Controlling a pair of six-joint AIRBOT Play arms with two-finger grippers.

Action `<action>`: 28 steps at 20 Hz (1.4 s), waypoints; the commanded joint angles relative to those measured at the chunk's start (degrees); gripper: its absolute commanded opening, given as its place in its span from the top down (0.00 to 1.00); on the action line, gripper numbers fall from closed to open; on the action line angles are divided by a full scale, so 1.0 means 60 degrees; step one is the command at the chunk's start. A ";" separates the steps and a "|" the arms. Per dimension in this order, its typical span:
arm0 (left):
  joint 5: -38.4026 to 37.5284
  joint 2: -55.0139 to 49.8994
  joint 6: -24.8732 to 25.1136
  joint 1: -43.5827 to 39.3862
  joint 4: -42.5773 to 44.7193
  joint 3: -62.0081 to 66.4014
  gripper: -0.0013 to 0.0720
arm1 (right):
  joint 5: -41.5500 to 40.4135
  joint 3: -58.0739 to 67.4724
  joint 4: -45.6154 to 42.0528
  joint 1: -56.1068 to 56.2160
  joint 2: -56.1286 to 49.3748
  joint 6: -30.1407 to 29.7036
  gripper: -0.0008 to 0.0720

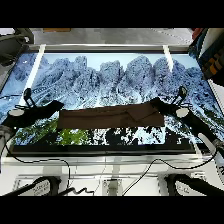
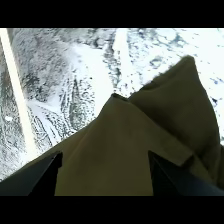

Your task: Fold the clothes and pants, and hang the long-sleeved shirts on hangers.

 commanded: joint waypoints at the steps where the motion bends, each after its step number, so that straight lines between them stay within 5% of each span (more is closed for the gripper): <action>1: -0.0987 0.0346 0.0168 0.0889 0.1752 0.0011 0.01 | 0.0860 0.0386 -0.1290 0.0018 -0.0033 0.0007 0.17; 9: -0.3085 -0.1031 0.0098 0.0790 0.3078 0.0466 0.02 | 0.4863 0.2091 -0.2328 0.0018 -0.0066 -0.1191 0.17; 16: -0.2499 -0.2353 0.0211 -0.0317 0.2477 0.1089 0.03 | 0.5388 0.2922 -0.2743 -0.1698 -0.0069 -0.0809 0.18; 17: -0.2200 -0.2364 0.0211 -0.0455 0.2473 0.1104 0.12 | 0.5723 0.2922 -0.2692 -0.2226 -0.0069 -0.0812 0.18; 18: -0.1938 -0.2364 0.0211 -0.0579 0.2459 0.1122 0.34 | 0.6113 0.2922 -0.2645 -0.2674 -0.0069 -0.0845 0.18; 20: -0.1814 -0.2361 0.0211 -0.0725 0.2288 0.1198 0.91 | 0.7111 0.2922 -0.2579 -0.3322 -0.0069 -0.1246 0.23; 23: -0.2798 -0.2157 0.0215 -0.0678 0.2331 0.1800 0.96 | 0.8306 0.2860 -0.1902 -0.3424 -0.0069 -0.2514 0.23; 25: -0.3763 -0.1723 0.0211 -0.0601 0.2339 0.2422 0.96 | 0.7963 0.2852 -0.1519 -0.2965 -0.0069 -0.2958 0.25; 28: -0.4666 -0.0648 0.0127 -0.0590 0.2331 0.3293 0.96 | 0.6670 0.2852 -0.1381 -0.1588 -0.0069 -0.2907 0.96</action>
